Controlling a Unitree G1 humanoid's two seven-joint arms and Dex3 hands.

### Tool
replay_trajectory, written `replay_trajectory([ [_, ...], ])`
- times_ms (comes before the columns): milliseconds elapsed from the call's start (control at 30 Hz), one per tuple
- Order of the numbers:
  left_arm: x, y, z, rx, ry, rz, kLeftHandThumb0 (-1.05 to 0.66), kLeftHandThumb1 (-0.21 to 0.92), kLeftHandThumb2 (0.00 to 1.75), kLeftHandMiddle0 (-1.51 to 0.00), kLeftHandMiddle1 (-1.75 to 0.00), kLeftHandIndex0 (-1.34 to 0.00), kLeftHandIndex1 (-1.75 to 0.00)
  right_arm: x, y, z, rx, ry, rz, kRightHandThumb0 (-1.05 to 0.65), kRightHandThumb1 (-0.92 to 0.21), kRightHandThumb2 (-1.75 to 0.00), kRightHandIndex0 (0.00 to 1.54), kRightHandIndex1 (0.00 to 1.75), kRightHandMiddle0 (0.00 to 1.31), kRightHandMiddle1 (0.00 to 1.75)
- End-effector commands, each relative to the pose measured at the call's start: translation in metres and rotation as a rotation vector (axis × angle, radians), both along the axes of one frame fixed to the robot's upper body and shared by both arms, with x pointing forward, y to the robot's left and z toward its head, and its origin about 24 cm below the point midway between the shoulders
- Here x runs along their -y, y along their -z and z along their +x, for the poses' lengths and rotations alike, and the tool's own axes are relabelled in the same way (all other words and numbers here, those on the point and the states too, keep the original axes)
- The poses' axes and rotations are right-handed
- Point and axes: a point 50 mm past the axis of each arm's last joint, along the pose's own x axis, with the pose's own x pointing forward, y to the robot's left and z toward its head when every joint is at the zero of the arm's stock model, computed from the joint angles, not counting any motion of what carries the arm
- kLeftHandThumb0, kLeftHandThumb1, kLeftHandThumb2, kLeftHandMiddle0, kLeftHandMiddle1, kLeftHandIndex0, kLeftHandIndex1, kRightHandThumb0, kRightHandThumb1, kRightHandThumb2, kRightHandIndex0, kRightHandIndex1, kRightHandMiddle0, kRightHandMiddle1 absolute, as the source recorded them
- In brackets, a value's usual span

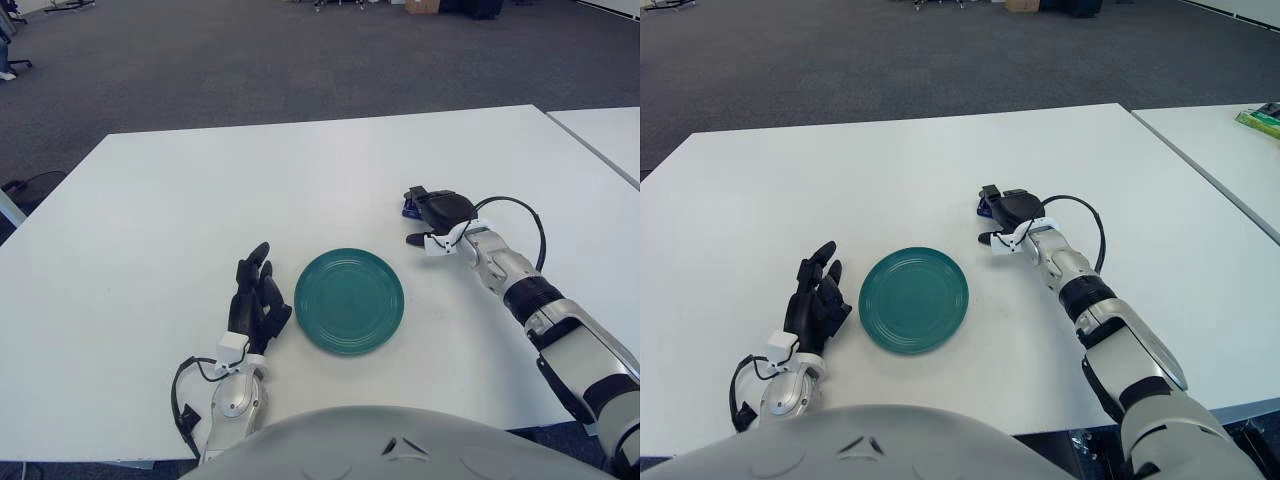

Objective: Put the gum into the plate.

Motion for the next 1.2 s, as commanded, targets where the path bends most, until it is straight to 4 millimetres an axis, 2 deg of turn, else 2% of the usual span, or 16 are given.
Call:
replay_trajectory([
  [0,-0.002,0.007,-0.003,-0.04,0.0,-0.008,-0.81,0.92,0.97,-0.4,-0.03,-0.04,-0.78,0.008,0.036,-0.023,-0.172,0.022,-0.056,-0.74,-0.92,-0.73,0.49,0.01,0.0,0.71],
  [300,-0.003,0.008,-0.004,-0.049,0.003,0.005,-0.81,0.92,0.97,-0.42,-0.03,-0.06,-0.78,0.009,0.041,-0.04,-0.178,-0.003,-0.004,-0.75,-0.92,-0.73,0.54,0.03,0.0,0.76],
  [567,-0.003,0.008,-0.004,-0.054,0.005,0.009,-0.8,0.92,0.98,-0.44,-0.04,-0.08,-0.8,0.011,0.045,-0.054,-0.192,-0.006,0.03,-0.77,-0.92,-0.75,0.51,0.01,0.0,0.77],
  [733,-0.003,0.008,-0.003,-0.051,0.004,-0.006,-0.79,0.92,0.98,-0.47,-0.05,-0.11,-0.81,0.012,0.042,-0.069,-0.202,-0.021,0.052,-0.8,-0.92,-0.78,0.46,0.0,0.0,0.77],
  [1167,-0.002,0.007,-0.003,-0.047,0.01,-0.014,-0.81,0.92,0.96,-0.5,-0.05,-0.14,-0.84,0.013,0.043,-0.085,-0.226,-0.039,0.073,-0.82,-0.92,-0.79,0.45,0.01,0.0,0.75],
])
